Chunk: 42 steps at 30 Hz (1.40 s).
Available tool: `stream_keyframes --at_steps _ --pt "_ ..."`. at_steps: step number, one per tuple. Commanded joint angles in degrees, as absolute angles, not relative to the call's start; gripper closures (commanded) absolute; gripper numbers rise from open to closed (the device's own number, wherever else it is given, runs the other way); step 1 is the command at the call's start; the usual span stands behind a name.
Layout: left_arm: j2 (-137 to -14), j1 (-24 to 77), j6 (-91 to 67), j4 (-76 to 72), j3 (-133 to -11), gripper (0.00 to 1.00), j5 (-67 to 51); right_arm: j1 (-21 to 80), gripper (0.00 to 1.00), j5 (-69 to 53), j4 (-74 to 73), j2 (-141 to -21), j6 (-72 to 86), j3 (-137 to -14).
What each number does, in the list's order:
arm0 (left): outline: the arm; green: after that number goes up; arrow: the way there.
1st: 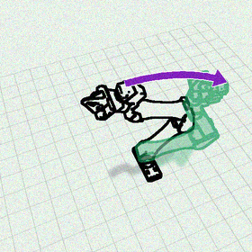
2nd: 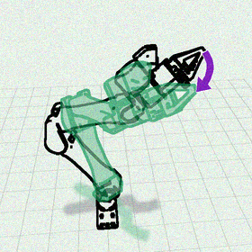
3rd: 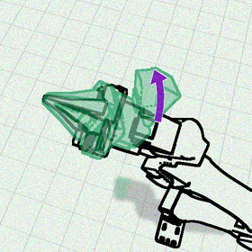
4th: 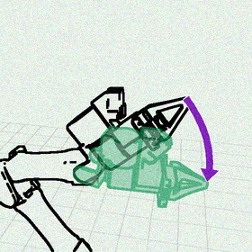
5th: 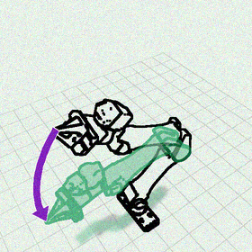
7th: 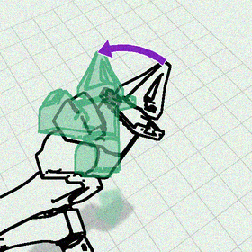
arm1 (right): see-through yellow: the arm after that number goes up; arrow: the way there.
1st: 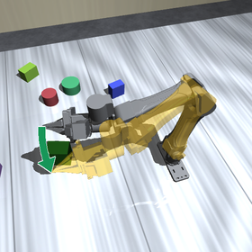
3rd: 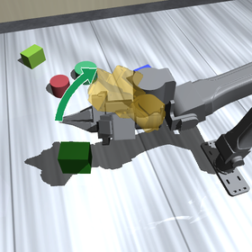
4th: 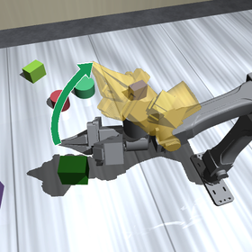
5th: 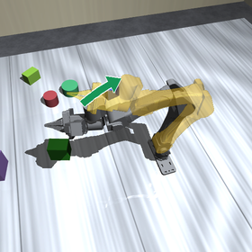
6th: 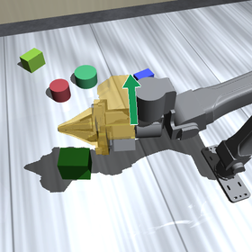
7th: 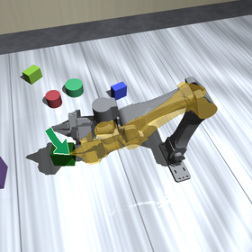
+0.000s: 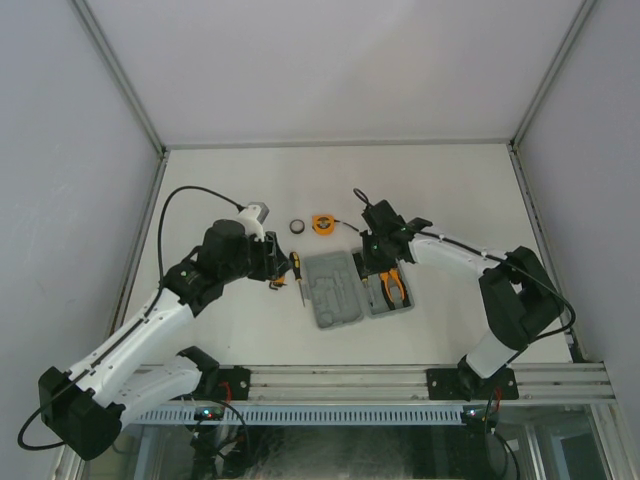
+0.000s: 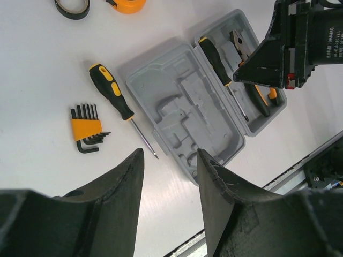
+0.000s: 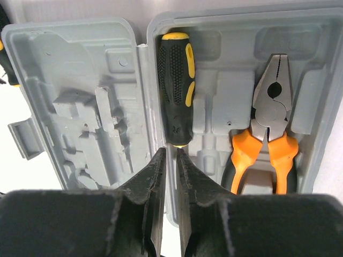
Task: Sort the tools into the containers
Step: Place the screwdriver in the storage box.
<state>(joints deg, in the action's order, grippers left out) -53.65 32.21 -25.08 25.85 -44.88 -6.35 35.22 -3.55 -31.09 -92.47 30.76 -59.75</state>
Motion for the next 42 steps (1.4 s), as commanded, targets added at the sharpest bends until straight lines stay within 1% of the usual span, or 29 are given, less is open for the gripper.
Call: stream_keyframes --at_steps 1,17,21,28,32,42 --pt "-53.5 31.9 -25.9 24.5 -44.6 0.52 -6.3 35.1 0.88 -4.3 -30.0 -93.9 28.9 -62.4" --pt "-52.9 31.9 -25.9 25.0 -44.2 0.52 -5.8 36.9 0.88 0.7 -31.7 -99.6 28.4 -64.0" --pt "-53.1 31.9 -25.9 25.0 -44.3 0.52 -5.9 37.6 0.9 3.0 -33.9 -101.4 28.1 -64.9" --pt "-53.6 31.9 -26.3 24.7 -44.3 0.52 -6.0 38.5 0.93 2.6 -36.9 -105.0 27.6 -65.6" --pt "-53.9 31.9 -26.5 24.3 -44.3 0.52 -6.1 39.4 1.0 2.4 -39.0 -108.7 27.8 -65.7" --pt "-54.2 31.9 -26.9 24.2 -44.3 0.52 -6.1 43.5 1.0 2.5 -41.3 -117.9 30.2 -65.3"
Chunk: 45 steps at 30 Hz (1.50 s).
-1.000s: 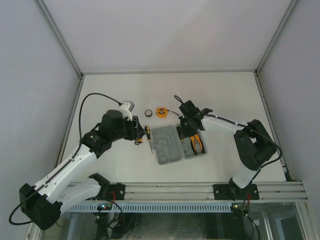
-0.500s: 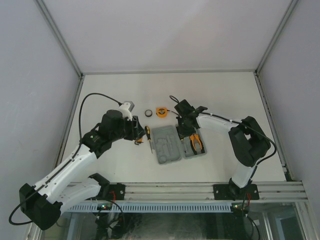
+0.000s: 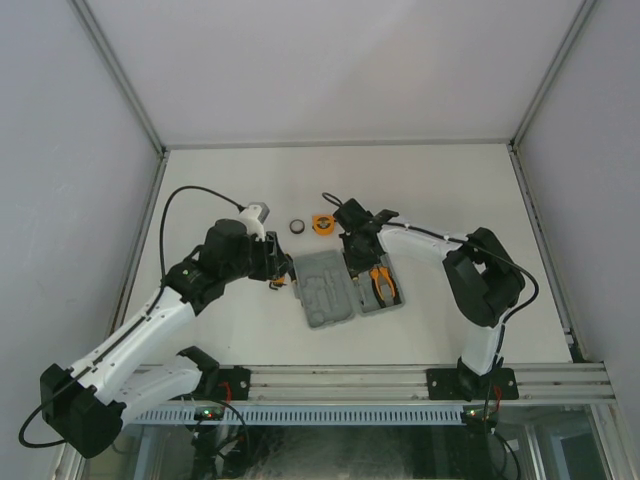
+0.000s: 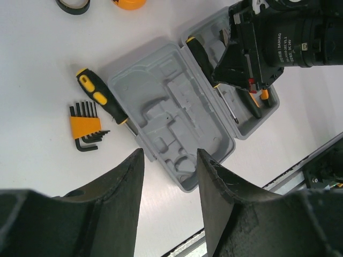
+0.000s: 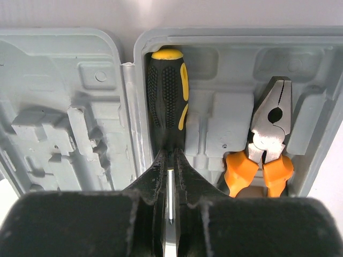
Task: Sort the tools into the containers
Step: Place the screwdriver in the storage box.
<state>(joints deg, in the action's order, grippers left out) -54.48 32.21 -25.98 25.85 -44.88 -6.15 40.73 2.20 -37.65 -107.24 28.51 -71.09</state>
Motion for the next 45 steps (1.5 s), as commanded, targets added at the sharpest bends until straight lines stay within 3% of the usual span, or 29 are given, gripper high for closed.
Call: stream_keyframes --at_steps 1,10,24,45 --pt "-54.1 31.9 -27.0 24.2 -44.3 0.52 -6.0 43.6 1.0 2.7 -41.5 -118.3 30.5 -65.1" --pt "-55.5 31.6 -29.5 25.7 -43.9 0.53 -1.4 43.8 1.0 6.3 -43.3 -120.6 32.2 -62.9" --pt "-71.9 33.1 -33.1 19.6 -43.3 0.57 -3.4 43.8 1.0 5.3 -42.7 -117.8 31.8 -62.3" --pt "-74.6 31.6 -32.7 22.3 -47.9 0.57 1.9 37.9 1.0 7.1 -39.8 -99.2 37.8 -51.8"
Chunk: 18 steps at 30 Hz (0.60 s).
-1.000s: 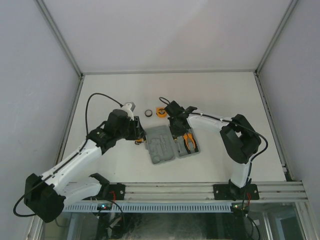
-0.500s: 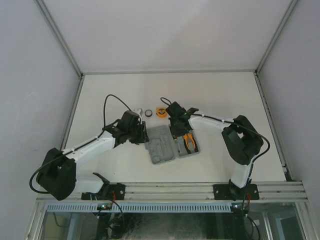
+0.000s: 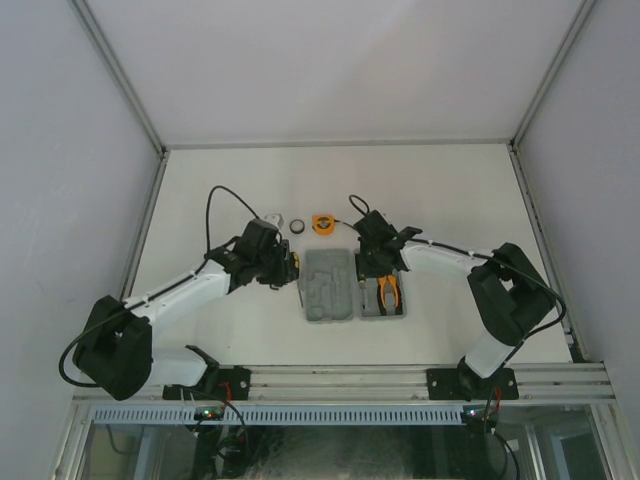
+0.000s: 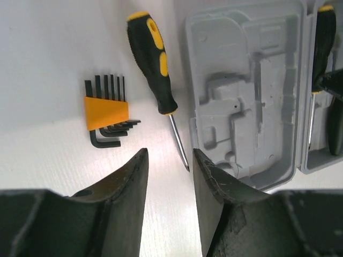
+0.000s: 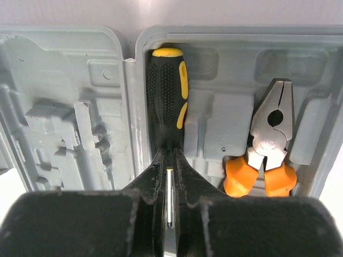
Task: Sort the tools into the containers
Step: Place the screwdriver in the storage box.
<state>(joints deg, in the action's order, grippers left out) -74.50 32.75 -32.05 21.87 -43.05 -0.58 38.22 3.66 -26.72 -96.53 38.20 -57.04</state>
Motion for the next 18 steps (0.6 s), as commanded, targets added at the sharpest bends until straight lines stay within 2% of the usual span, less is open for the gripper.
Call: stream_keyframes --at_steps 1,8,18 --pt "-74.8 31.1 -32.8 22.7 -48.5 0.56 2.4 37.8 1.0 6.8 -39.5 -98.4 37.8 -51.9" --pt "-79.0 28.8 -31.6 26.5 -55.8 0.53 5.8 36.6 0.91 0.6 -33.6 -88.2 35.6 -52.5" --pt "-90.0 28.7 -31.1 29.5 -63.0 0.52 7.9 36.6 0.8 0.6 -31.0 -76.1 32.1 -53.4"
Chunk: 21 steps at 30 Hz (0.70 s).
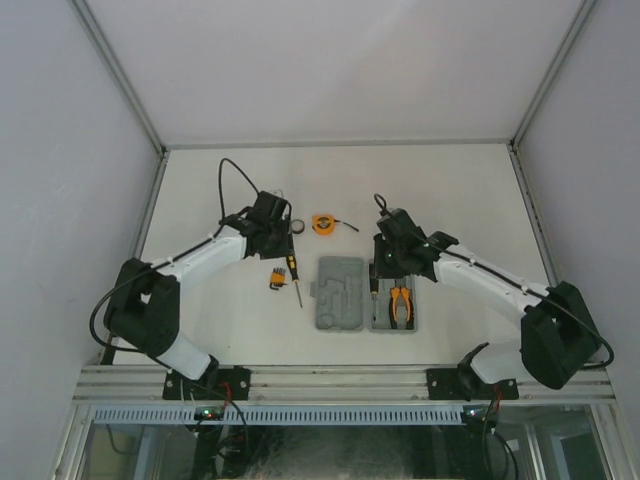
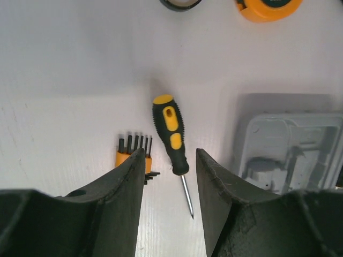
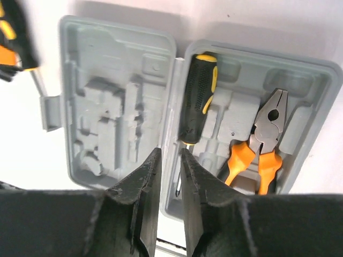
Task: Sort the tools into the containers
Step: Place the screwdriver in the storage box, then pick up the screwdriver from the center of the board.
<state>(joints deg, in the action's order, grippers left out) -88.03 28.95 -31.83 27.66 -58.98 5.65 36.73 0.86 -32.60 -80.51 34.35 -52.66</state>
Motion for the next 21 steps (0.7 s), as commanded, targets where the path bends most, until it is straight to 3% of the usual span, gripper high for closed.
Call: stream_keyframes --at_steps 1,21 --pt "-90.5 28.7 -31.1 29.6 -63.2 0.52 8.3 36.5 0.79 0.8 -30.9 -75.2 32.1 -53.0" --pt "-98.6 28.8 -32.1 26.1 -64.3 0.49 4.8 36.0 0.78 0.6 -29.7 -71.7 33.6 -47.1"
